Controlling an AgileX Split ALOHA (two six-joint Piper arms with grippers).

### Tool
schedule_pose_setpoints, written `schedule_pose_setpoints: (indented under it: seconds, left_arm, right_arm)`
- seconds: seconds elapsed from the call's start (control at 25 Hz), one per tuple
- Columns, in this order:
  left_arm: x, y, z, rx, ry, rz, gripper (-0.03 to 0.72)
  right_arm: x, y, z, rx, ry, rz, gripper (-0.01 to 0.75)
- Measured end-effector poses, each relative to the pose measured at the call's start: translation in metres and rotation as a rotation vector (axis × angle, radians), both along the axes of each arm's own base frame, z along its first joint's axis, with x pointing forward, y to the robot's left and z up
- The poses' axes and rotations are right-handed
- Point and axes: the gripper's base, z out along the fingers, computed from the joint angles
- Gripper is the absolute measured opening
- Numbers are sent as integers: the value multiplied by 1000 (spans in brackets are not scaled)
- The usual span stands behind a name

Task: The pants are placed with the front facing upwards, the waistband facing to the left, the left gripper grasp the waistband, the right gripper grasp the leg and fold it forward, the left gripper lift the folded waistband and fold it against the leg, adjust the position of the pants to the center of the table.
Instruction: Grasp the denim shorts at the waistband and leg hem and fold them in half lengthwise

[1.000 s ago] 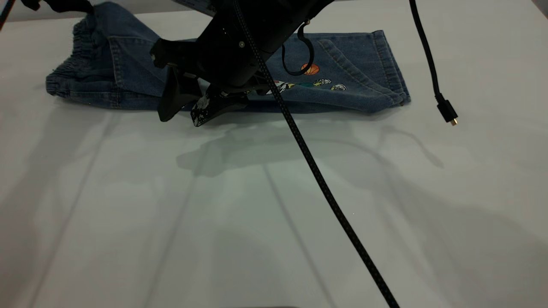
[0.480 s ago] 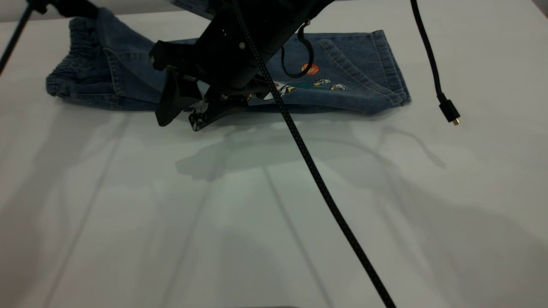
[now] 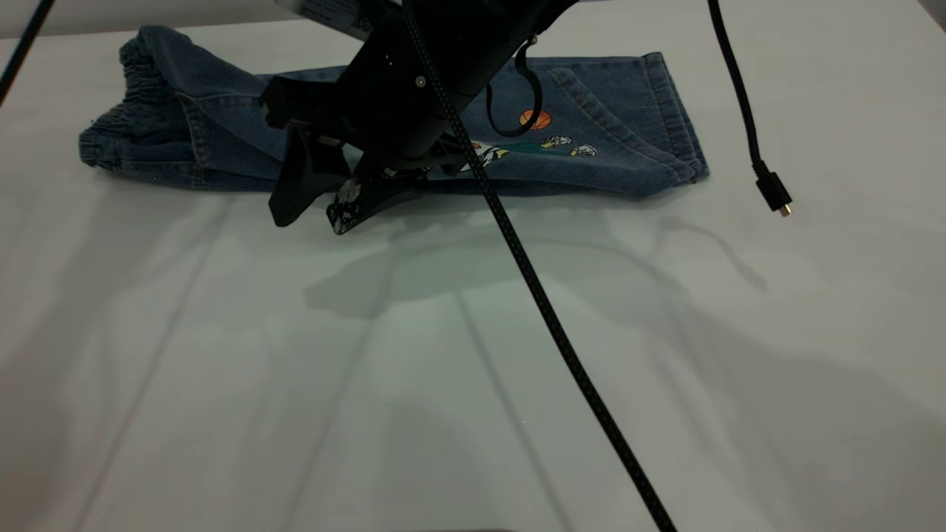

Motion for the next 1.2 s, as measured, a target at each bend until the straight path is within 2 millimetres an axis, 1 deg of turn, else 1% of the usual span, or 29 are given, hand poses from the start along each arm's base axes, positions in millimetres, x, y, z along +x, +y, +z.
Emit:
schedule_pose_setpoints:
  seconds: [0.04,0.12,0.2,0.36,0.44,0.48,0.64,0.8,0.96,1.04,1.12,1.2]
  left_arm:
    - [0,3,-1,-2,12,4,508]
    - [-4,3,1,-9,43,-11,508]
    - [-9,-2,10,-5,71,-52,508]
    - [-28,-12,38,16,144,-175,508]
    - [-34,-14,43,24,180,-221,508]
    - [-37,-15,42,27,205,-242,508]
    - [-42,-18,30,18,309,-288,508]
    - [-44,-19,13,17,394,-313,508]
    - [-44,-17,0,49,436,-329,508]
    - [-40,-16,-9,61,426,-319,508]
    - [-32,-15,-22,76,384,-294,508]
    - [-23,-15,-43,89,345,-270,508]
  right_arm:
    - [0,0,0,1,3,4,330]
    - [-1,0,0,1,6,8,330]
    - [-1,0,0,2,8,11,330]
    - [-2,0,0,-1,9,16,330]
    - [-2,0,0,-2,8,16,330]
    - [-2,0,0,-3,8,18,330]
    - [0,-6,0,2,30,30,330]
    - [7,-20,0,0,48,30,330]
    - [15,-31,0,-1,54,10,330]
    - [16,-33,0,0,55,6,330]
    - [16,-34,0,1,59,9,330]
    - [15,-34,0,4,68,18,330]
